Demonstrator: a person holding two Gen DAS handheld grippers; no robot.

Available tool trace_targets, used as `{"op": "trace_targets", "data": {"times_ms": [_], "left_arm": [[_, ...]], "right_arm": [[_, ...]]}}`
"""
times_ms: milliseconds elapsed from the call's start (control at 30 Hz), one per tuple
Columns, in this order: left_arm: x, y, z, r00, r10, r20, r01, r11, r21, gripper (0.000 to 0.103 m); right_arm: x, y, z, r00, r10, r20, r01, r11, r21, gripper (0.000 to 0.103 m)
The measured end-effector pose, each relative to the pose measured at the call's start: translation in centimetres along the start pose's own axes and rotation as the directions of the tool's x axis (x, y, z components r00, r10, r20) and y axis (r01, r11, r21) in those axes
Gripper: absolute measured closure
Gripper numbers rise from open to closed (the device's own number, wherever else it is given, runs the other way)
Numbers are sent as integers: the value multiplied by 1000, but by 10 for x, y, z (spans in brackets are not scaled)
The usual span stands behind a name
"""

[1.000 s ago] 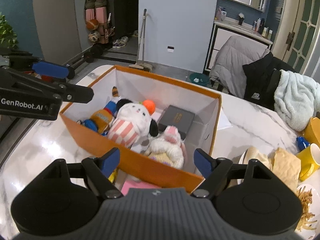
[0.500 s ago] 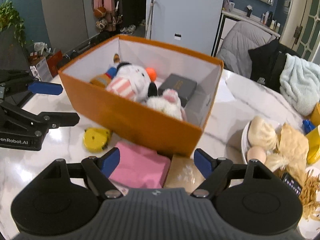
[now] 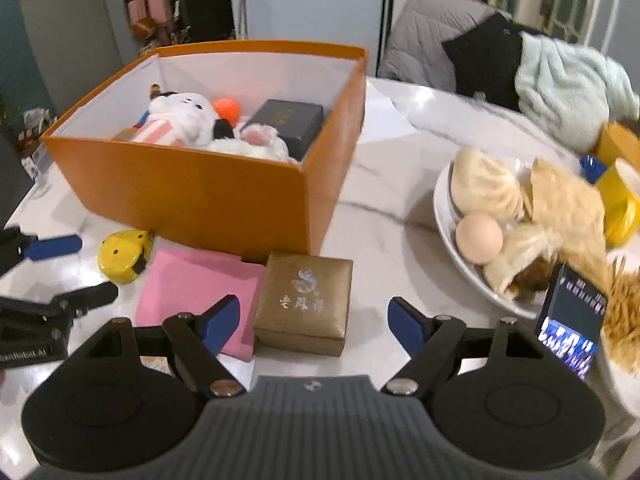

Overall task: Organize objects
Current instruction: 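Withdraw both grippers from the box toward the yellow tape measure and gold box, then grasp the yellow tape measure with the left gripper while the right grasps the gold square box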

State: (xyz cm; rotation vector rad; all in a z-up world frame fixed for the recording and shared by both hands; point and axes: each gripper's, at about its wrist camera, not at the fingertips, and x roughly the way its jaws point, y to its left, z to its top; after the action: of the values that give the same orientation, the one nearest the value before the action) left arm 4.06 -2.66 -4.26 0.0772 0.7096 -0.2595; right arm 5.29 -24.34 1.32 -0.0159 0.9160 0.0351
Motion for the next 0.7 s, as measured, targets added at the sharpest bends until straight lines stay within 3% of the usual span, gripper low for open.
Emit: {"op": "trace_targets", "data": {"times_ms": [500,700], "left_arm": [[32,21,-8,999,41,-32,-45,992,-118,20],[38,22,-6,998,59,-10,-60,988,-146,15]], "right_arm": [[29,8,-3,999,-24,-32,25,1000,8,21],[37,6,-1,999,-24,-35,25,999,37,21]]}}
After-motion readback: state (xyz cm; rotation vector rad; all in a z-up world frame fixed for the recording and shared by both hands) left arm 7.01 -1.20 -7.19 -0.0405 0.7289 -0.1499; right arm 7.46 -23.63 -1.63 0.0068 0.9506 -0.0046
